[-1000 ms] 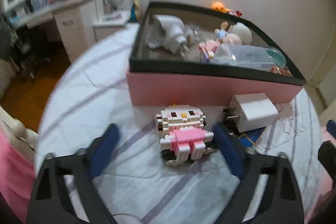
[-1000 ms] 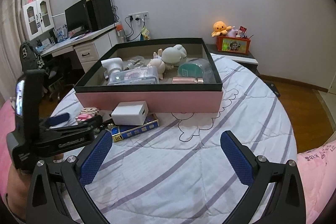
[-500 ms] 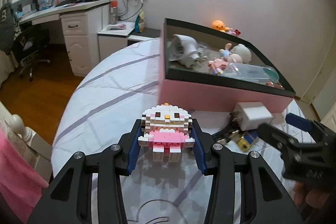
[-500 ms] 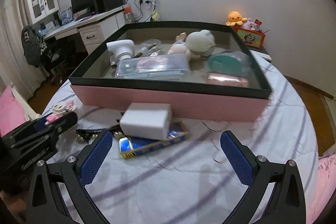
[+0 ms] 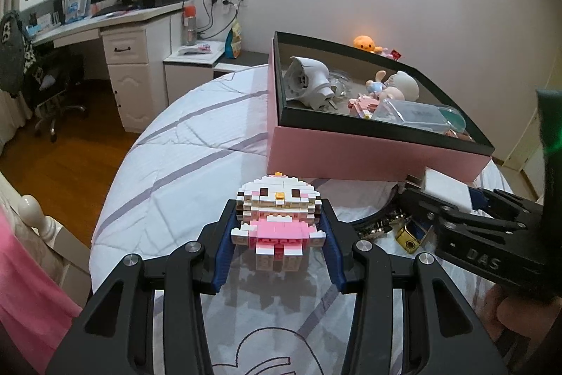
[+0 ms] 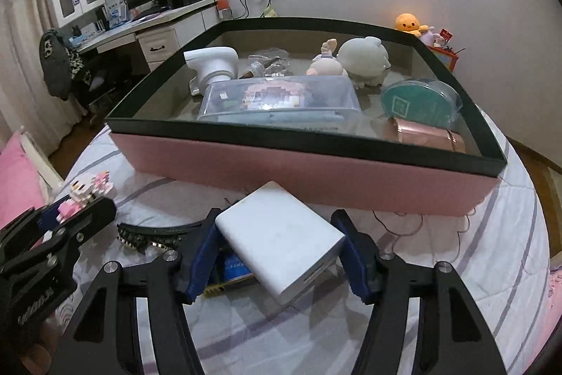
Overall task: Organize rigid objects
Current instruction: 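Grasp the pink-white block figure with the left gripper while the right grasps the white charger, then carry the block figure and charger into the pink box and release both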
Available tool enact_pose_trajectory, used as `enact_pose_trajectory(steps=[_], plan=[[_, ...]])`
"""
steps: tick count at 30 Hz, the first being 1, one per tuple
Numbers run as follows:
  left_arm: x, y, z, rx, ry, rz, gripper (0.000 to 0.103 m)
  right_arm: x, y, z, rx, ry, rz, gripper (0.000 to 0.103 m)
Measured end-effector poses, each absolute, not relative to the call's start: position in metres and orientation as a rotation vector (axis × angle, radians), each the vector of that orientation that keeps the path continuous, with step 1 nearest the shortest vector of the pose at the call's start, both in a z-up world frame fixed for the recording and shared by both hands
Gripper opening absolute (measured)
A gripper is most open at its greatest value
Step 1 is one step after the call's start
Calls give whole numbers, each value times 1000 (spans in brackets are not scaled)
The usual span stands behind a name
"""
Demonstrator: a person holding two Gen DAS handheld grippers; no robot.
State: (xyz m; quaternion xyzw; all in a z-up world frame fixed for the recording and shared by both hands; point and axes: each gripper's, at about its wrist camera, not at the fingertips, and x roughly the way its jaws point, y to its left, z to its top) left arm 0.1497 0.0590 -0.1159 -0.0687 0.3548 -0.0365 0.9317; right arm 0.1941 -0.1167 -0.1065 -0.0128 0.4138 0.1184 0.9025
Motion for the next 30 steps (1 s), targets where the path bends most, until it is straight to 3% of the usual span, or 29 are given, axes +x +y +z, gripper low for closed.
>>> enact_pose_trajectory(steps=[14, 30], plan=[[126, 43, -102, -105, 698, -101, 45, 153, -150, -80, 20, 794, 264, 64], [147, 28, -40, -62, 601, -157, 44, 165, -181, -33, 37, 703, 260, 64]])
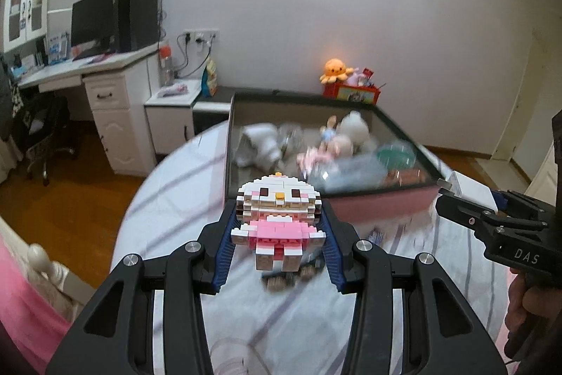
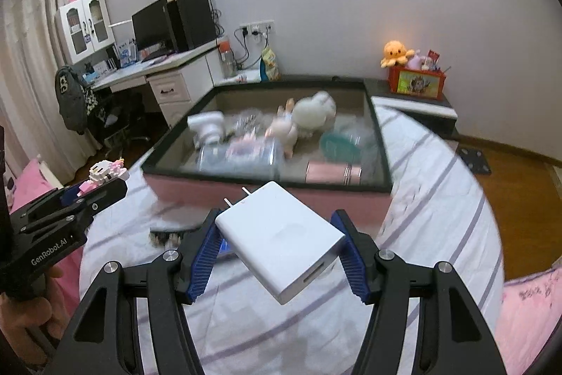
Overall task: Organize rigid objects
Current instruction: 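Carry the block figure and charger into the pink box and release both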
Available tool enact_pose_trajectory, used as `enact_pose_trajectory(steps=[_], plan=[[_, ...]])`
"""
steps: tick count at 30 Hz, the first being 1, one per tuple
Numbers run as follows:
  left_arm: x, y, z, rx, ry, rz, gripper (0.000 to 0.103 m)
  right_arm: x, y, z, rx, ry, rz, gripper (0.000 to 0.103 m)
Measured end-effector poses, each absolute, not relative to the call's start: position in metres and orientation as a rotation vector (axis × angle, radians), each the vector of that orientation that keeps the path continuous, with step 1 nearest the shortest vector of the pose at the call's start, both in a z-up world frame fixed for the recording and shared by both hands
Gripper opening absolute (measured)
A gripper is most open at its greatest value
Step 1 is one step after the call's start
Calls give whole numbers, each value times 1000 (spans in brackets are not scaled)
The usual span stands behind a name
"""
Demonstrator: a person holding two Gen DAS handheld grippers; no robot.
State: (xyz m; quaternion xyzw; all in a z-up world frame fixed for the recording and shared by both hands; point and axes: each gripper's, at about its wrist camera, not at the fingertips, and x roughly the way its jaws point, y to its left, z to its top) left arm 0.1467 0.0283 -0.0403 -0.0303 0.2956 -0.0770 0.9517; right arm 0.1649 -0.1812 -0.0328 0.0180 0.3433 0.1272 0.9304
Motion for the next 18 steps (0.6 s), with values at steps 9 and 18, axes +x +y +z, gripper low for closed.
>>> enact_pose_trajectory(steps=[9, 18], plan=[[215, 23, 0, -61, 564, -174, 44, 233, -182, 14, 26, 671, 274, 64], [272, 16, -6, -91, 607, -172, 44, 292, -183, 9, 53, 726, 246, 64]])
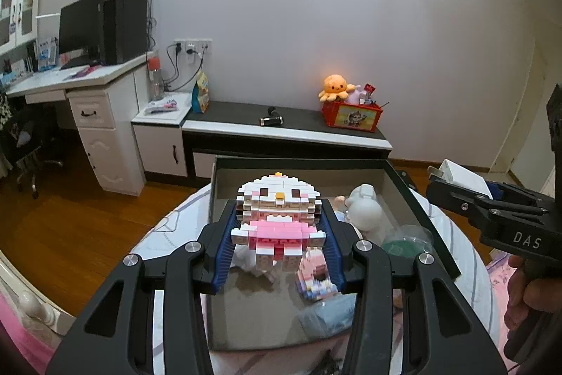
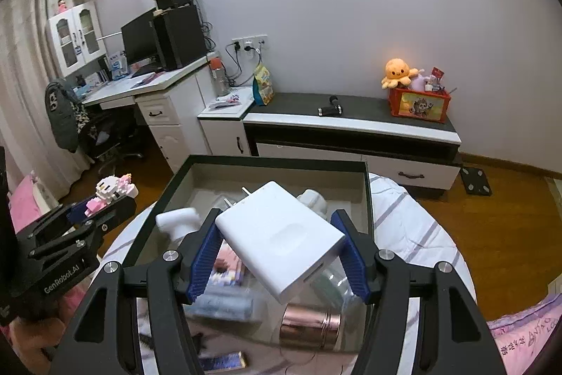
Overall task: Organize rigid objects
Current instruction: 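Carry the block figure and charger into the pink box and release both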
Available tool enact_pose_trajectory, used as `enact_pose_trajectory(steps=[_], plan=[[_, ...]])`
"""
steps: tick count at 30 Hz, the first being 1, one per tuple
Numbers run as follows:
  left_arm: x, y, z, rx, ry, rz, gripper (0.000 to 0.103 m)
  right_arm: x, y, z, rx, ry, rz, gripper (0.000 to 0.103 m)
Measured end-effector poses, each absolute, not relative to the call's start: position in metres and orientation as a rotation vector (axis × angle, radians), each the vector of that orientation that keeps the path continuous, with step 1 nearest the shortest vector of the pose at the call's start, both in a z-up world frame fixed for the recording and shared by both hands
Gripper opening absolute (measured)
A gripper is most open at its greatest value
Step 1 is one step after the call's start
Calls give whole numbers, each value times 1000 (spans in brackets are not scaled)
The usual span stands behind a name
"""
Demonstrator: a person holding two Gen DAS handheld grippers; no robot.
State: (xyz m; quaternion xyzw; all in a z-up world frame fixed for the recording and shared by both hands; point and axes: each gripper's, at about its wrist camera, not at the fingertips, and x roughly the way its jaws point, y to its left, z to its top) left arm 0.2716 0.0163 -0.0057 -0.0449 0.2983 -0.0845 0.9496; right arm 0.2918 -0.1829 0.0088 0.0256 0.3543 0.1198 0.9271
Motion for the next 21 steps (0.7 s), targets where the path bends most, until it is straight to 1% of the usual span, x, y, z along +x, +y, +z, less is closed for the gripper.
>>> enact_pose_trajectory(steps=[8, 15, 16, 17, 18, 19, 20, 21], plan=[[300, 0, -36, -86, 687, -184, 45, 318, -186, -23, 87, 806, 218, 64], [305, 0, -46, -85, 721, -169, 45, 323, -182, -27, 92, 822, 219, 64], [305, 0, -45, -84, 719, -161, 49, 323, -183, -27, 92, 822, 220, 64], [305, 1, -44, -81, 718, -149, 66, 323, -182, -28, 91, 821, 220, 65], [303, 2, -42, -78, 711, -133, 77, 323, -182, -28, 90, 816, 218, 69], [300, 3, -40, -76, 692, -117, 95, 323, -183, -28, 90, 811, 210, 84], [298, 6, -38, -76, 677, -110, 100, 322, -184, -27, 90, 805, 203, 88], [293, 8, -34, -76, 652, -104, 101, 321, -184, -27, 87, 801, 198, 88]])
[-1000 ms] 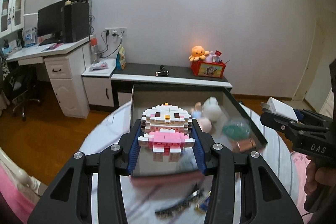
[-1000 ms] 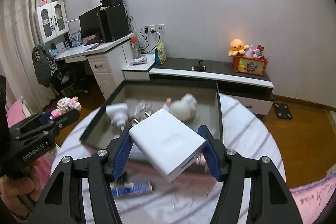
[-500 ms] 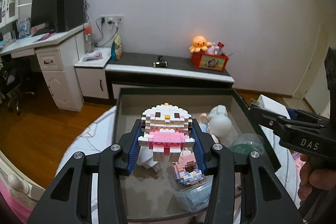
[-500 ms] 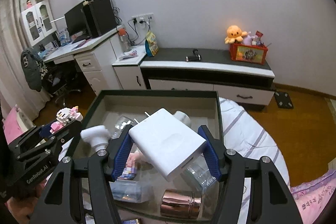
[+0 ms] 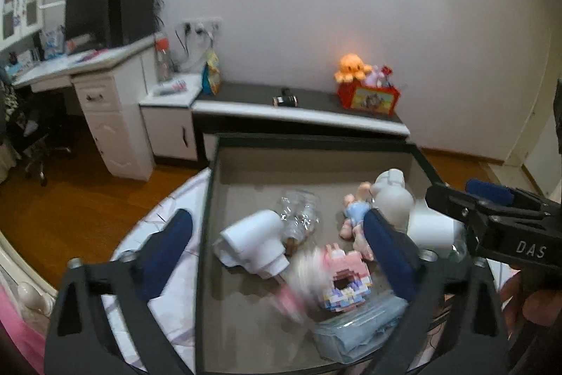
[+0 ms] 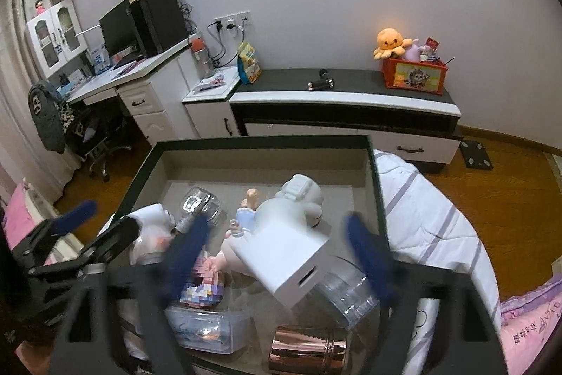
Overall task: Organize rigid objects
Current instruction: 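Carry the block figure and charger into the pink box and release both, then withdraw both tools from the box back over the bed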
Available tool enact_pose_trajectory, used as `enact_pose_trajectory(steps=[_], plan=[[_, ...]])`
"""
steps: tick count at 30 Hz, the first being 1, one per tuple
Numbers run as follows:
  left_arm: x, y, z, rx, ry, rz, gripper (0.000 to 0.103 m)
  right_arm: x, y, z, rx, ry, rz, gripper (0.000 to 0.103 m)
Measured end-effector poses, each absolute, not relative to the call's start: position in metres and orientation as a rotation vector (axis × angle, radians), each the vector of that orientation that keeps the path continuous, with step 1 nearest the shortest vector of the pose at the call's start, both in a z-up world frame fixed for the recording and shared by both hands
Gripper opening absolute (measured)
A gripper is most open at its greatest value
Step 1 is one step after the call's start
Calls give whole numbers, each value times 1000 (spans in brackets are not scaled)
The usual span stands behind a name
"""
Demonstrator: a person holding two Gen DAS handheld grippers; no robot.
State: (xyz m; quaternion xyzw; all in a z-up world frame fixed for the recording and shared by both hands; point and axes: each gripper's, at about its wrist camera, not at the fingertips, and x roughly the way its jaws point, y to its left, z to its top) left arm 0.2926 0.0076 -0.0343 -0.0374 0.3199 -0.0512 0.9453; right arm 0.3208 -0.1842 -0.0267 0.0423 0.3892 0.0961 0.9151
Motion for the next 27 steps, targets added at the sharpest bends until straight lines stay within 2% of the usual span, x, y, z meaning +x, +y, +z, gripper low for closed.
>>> enact_pose_trajectory(steps=[11, 27], plan=[[234, 27, -11, -100, 582, -100, 103, 277, -196, -9, 131, 734, 180, 89], [127, 18, 18, -67, 487, -113, 103, 151, -199, 23, 108, 587, 196, 89]])
